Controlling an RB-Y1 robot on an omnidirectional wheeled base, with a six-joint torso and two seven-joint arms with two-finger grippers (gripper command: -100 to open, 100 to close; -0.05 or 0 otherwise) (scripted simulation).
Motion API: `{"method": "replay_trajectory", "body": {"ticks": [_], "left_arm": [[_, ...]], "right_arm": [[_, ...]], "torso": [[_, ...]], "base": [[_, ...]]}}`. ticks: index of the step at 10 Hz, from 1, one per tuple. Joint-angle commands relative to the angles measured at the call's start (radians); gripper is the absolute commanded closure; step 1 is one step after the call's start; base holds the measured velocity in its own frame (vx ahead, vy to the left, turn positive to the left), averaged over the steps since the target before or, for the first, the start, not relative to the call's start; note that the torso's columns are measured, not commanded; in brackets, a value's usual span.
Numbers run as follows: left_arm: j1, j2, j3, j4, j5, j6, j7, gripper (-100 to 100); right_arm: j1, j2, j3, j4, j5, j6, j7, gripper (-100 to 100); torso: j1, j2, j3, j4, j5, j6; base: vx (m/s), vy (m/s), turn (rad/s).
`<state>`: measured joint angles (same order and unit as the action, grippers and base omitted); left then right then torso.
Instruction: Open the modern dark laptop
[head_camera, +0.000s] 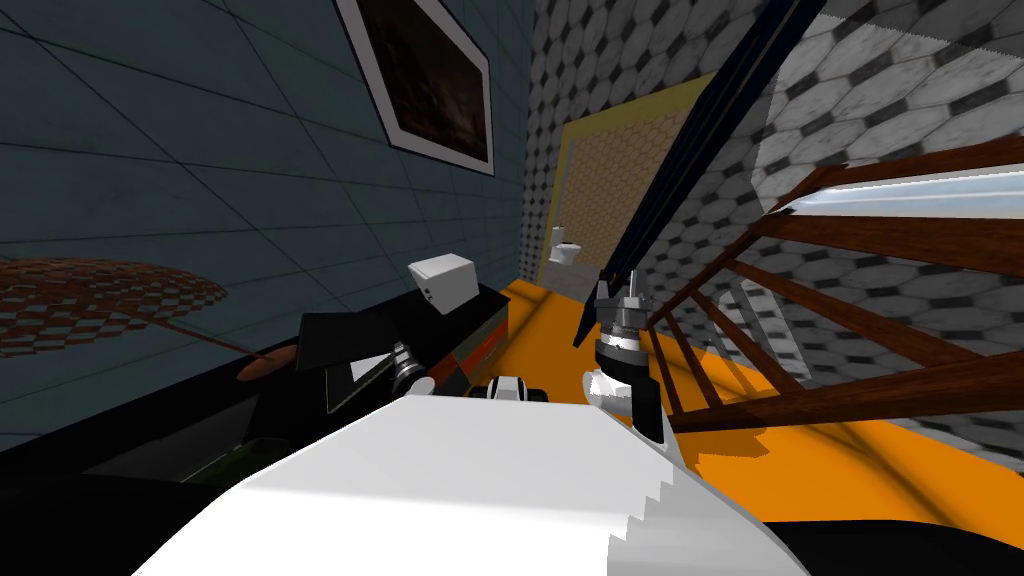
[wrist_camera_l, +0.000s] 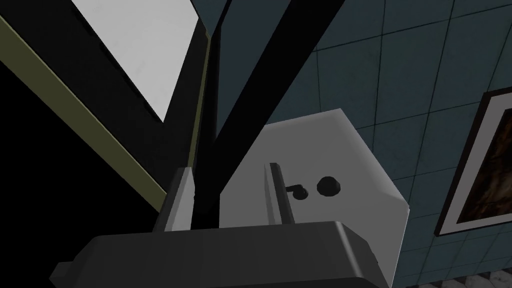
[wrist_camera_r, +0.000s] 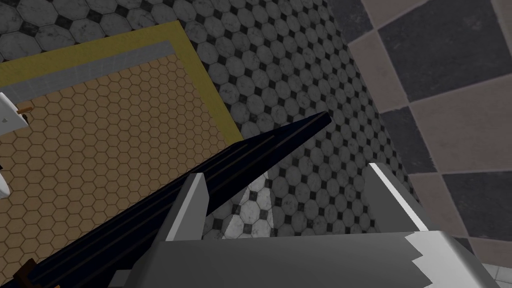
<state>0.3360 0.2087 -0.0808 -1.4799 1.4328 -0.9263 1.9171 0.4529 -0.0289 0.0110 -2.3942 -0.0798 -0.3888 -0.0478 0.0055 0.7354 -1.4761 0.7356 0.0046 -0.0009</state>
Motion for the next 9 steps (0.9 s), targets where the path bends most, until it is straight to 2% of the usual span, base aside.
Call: {"method": "replay_trajectory", "body": {"ticks": [1, 6, 7, 9], "left_arm": [[-0.016, -0.006, 0.028, -0.041, 0.038, 0.052, -0.074, -100], [-0.054, -0.017, 0.083, -0.128, 0.108, 0.151, -0.218, -100], [-0.054, -0.017, 0.083, -0.128, 0.108, 0.151, -0.223, -100], [-0.070, -0.022, 0.105, -0.163, 0.137, 0.190, -0.281, -100]], "right_arm": [[0.000, 0.000, 0.000, 0.000, 0.000, 0.000, 0.000, 0], [0.000, 0.000, 0.000, 0.000, 0.000, 0.000, 0.000, 0], [0.000, 0.000, 0.000, 0.000, 0.000, 0.000, 0.000, 0], [0.000, 0.000, 0.000, 0.000, 0.000, 0.000, 0.000, 0]], "torso": [[0.002, 0.000, 0.000, -0.002, 0.002, -0.002], [-0.009, 0.005, 0.001, 0.004, -0.007, 0.001], [-0.009, 0.005, 0.001, 0.004, -0.007, 0.001], [-0.007, 0.003, 0.000, 0.003, -0.006, 0.001]], "base": [[-0.018, -0.037, 0.091], [-0.022, -0.027, 0.101], [-0.014, -0.027, 0.023], [-0.014, -0.021, 0.066]]}}
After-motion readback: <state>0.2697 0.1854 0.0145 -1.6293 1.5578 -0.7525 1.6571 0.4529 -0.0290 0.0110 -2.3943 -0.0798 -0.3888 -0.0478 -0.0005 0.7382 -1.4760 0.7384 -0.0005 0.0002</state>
